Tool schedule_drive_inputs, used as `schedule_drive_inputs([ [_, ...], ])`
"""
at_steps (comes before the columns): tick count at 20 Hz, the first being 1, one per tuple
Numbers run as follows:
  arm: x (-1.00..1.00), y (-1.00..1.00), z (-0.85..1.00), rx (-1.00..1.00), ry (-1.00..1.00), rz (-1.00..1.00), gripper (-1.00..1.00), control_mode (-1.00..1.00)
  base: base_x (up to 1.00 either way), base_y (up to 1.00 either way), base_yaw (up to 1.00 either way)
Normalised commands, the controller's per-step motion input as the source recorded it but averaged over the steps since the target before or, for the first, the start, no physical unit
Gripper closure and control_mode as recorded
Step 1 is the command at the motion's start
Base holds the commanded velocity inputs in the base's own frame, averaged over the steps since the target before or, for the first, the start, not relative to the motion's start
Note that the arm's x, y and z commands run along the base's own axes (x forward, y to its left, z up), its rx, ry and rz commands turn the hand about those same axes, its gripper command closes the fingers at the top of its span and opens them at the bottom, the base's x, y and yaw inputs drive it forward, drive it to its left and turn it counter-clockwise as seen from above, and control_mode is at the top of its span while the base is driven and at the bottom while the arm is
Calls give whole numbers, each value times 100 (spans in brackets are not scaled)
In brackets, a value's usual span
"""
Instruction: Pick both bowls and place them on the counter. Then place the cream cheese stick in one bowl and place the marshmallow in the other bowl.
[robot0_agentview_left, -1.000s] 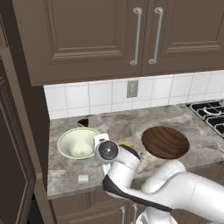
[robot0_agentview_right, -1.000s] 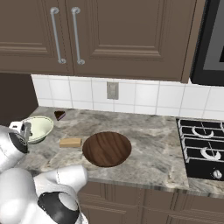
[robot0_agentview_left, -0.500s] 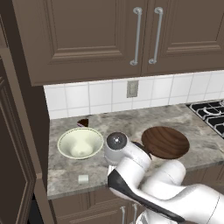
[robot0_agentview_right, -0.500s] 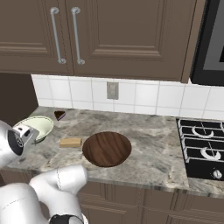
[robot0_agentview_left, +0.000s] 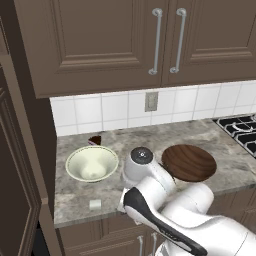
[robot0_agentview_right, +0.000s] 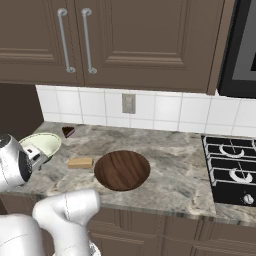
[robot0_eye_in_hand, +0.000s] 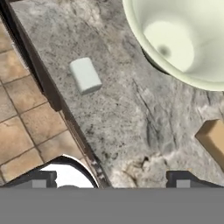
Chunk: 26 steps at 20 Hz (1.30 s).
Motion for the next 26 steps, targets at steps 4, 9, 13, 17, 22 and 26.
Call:
schedule_drive_inputs([
  [4, 12, 55, -1, 8, 1, -6, -100, -100, 0, 0, 0],
  [9, 5, 53, 0, 4, 6, -13, -100, -100, 0, 0, 0],
  [13, 1, 37, -7, 1, 10, -10, -100, -100, 0, 0, 0],
  [17, 0, 17, -20, 0, 9, -2, -100, -100, 0, 0, 0],
  [22, 0, 0, -22, 0, 10, -6, -100, -100, 0, 0, 0],
  [26, 8, 1, -32, 0, 7, -2, -100, -100, 0, 0, 0],
])
